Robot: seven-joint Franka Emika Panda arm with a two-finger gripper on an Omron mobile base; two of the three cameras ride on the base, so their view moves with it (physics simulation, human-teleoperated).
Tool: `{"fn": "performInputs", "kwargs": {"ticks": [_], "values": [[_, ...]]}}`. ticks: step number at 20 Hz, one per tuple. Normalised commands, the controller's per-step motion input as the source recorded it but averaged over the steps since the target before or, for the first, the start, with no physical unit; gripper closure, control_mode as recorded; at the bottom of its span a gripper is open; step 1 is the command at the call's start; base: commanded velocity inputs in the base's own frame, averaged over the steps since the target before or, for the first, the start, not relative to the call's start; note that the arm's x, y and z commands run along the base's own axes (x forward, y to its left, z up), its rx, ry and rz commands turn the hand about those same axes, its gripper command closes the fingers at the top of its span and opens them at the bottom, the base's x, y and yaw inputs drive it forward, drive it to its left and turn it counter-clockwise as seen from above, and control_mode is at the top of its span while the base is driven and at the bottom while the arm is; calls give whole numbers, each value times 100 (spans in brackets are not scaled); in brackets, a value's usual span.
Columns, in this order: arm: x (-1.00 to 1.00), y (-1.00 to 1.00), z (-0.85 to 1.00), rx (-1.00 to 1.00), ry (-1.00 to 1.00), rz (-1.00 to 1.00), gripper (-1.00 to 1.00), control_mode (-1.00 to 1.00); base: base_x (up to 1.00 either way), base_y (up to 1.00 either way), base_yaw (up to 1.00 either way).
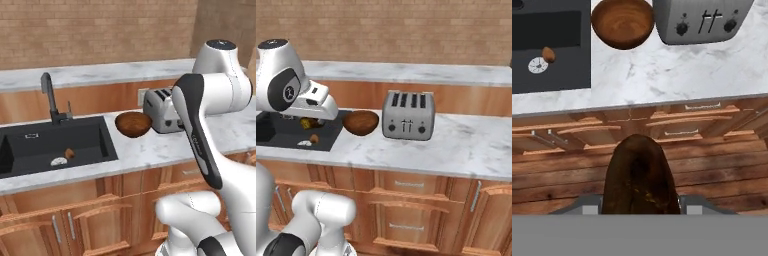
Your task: Pick the sweet potatos from the cabinet and place them in one bowl. Pick the potato from the sink and place it in the other bowl.
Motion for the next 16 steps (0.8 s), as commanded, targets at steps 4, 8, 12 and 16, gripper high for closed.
{"fn": "performInputs", "kwargs": {"ticks": [4, 8, 12, 16], "values": [[0, 0, 0, 0, 0, 0, 100, 100, 41, 5, 25], [0, 0, 0, 0, 0, 0, 100, 100, 54, -1, 1], [0, 0, 0, 0, 0, 0, 100, 100, 71, 0, 0], [0, 0, 0, 0, 0, 0, 100, 100, 73, 0, 0]]}}
